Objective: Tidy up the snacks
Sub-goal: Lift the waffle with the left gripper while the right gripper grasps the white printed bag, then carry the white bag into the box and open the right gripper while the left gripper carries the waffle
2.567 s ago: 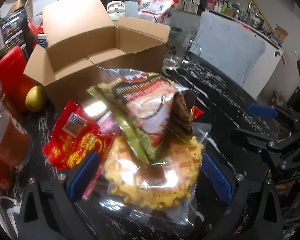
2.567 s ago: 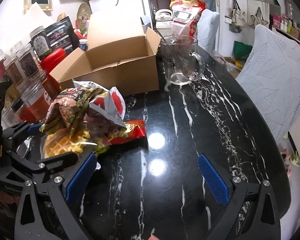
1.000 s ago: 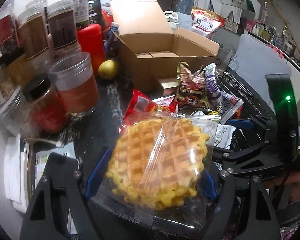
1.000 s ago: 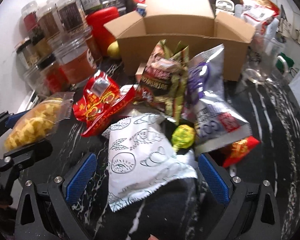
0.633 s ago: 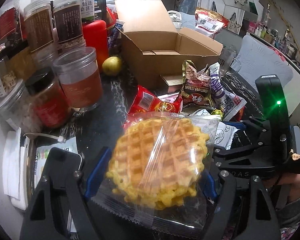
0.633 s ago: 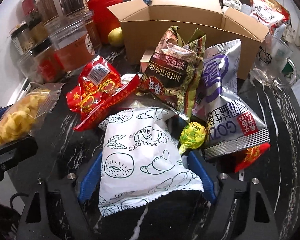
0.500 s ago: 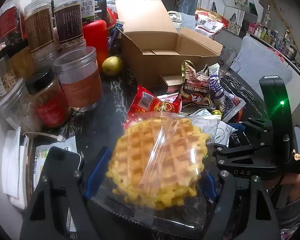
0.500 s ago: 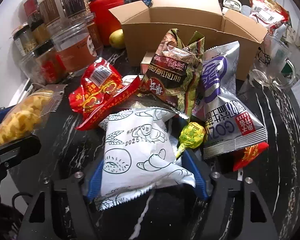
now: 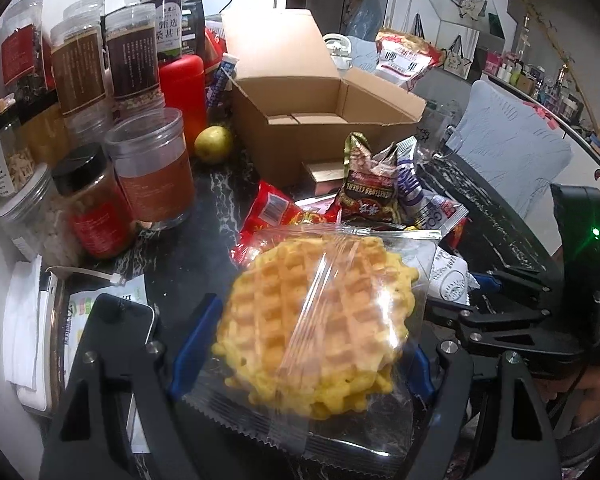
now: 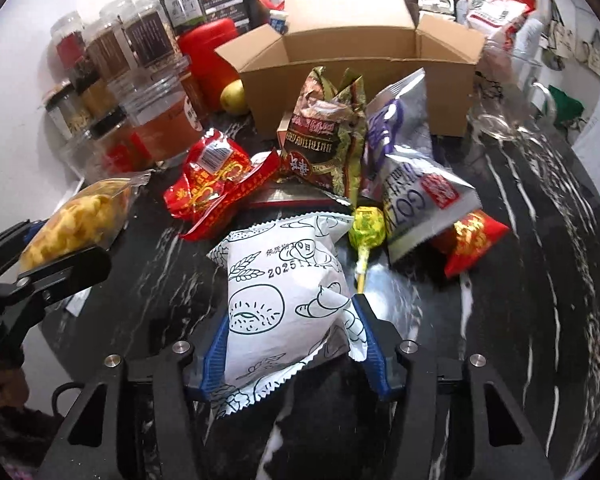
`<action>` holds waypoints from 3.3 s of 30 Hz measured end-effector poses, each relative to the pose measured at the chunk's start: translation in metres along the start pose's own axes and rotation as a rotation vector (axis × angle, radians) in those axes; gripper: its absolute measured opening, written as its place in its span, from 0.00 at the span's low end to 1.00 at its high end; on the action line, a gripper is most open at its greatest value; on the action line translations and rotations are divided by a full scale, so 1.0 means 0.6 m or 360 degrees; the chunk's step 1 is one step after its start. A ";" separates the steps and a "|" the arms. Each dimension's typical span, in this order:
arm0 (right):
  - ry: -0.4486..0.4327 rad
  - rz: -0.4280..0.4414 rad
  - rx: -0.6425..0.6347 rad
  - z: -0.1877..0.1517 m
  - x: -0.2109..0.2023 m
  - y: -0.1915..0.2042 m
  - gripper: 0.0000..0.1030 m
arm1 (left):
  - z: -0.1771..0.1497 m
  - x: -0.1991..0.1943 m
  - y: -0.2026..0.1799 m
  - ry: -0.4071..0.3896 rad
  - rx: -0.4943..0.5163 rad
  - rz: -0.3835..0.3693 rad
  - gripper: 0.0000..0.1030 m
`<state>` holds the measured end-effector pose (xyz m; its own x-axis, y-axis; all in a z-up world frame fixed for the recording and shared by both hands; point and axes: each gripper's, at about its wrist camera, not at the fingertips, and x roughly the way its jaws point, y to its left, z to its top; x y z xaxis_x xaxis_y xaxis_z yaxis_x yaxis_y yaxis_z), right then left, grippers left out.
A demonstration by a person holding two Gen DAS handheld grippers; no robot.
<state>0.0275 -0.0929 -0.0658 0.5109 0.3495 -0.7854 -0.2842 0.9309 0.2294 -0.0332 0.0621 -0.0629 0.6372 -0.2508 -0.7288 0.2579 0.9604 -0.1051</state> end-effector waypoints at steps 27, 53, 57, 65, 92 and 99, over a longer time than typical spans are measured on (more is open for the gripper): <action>-0.0415 -0.0075 0.0006 0.078 -0.173 -0.020 0.54 | 0.154 -0.082 -0.044 -0.0301 0.0143 0.0003 0.79; -0.0526 -0.0106 -0.0036 0.309 -0.115 -0.107 0.54 | 0.378 0.055 -0.031 -0.0391 0.0103 0.0035 0.79; -0.0543 -0.0118 -0.0048 0.352 -0.104 -0.117 0.54 | 0.420 0.079 -0.020 -0.0404 0.0077 0.0052 0.79; -0.0537 -0.0164 -0.0084 0.439 -0.080 -0.124 0.54 | 0.482 0.129 0.004 -0.0373 0.0048 0.0184 0.79; -0.0167 -0.0202 -0.0056 0.546 0.113 -0.171 0.55 | 0.533 0.352 0.036 0.0027 0.0089 0.0426 0.79; -0.0144 -0.0272 -0.0066 0.545 0.131 -0.172 0.61 | 0.528 0.374 0.040 0.0096 0.0081 0.0469 0.79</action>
<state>0.3625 -0.1268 0.0369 0.6250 0.1963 -0.7556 -0.2189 0.9731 0.0717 0.3459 -0.0095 -0.0146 0.6460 0.0470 -0.7619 0.1054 0.9830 0.1500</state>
